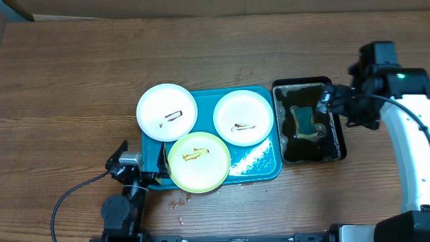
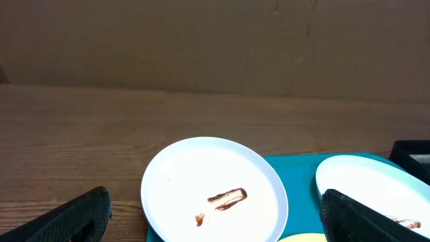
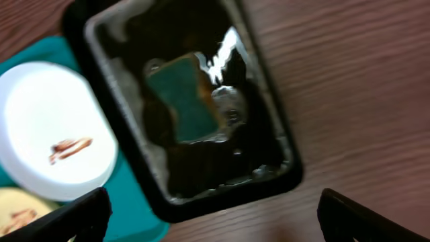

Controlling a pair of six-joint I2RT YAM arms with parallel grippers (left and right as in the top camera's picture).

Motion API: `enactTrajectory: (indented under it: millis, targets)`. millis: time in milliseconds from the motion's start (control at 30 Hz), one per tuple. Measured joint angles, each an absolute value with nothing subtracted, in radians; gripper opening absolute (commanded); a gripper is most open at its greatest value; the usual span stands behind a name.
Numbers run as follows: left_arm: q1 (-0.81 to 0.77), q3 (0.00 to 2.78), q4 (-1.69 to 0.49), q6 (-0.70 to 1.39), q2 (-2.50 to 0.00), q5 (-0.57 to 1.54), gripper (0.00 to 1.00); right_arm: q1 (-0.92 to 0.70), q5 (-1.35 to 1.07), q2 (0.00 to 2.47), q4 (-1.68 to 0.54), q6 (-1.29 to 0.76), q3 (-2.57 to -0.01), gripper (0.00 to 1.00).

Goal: Clean dirty plates on tray and stack at the side
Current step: 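Move the right gripper over the black basin toward the sponge, then lower the right gripper into the water and grasp the green sponge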

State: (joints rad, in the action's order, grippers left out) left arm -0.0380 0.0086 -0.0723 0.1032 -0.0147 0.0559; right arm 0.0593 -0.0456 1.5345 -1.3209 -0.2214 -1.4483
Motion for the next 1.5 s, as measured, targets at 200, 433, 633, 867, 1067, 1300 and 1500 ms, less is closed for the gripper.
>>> enactTrajectory:
  millis: [200,433,633,867,1067,1300,1500]
  targets:
    - [-0.038,0.009,-0.072,0.103,-0.015,0.056,1.0,0.135,-0.01,1.534,-1.319,-0.233,-1.448,1.0]
    - [-0.038,0.009,-0.072,0.104,-0.015,0.056,1.0,0.136,-0.033,1.534,-1.282,-0.235,-1.448,1.0]
    - [-0.038,0.009,-0.072,0.103,-0.015,0.056,1.0,0.136,-0.045,1.534,-1.279,-0.21,-1.448,1.0]
    - [-0.038,0.009,-0.072,0.103,-0.015,0.056,1.0,0.134,-0.192,1.59,-1.264,-0.068,-1.449,1.0]
    - [-0.038,0.009,-0.072,0.103,-0.015,0.056,1.0,0.099,-0.357,1.683,-1.261,0.087,-1.448,1.0]
    - [-0.038,0.009,-0.072,0.103,-0.015,0.056,1.0,0.078,-0.393,1.686,-1.248,0.142,-1.449,1.0]
    - [-0.038,0.009,-0.072,0.103,-0.015,0.056,1.0,0.078,-0.366,1.721,-1.204,0.127,-1.449,1.0]
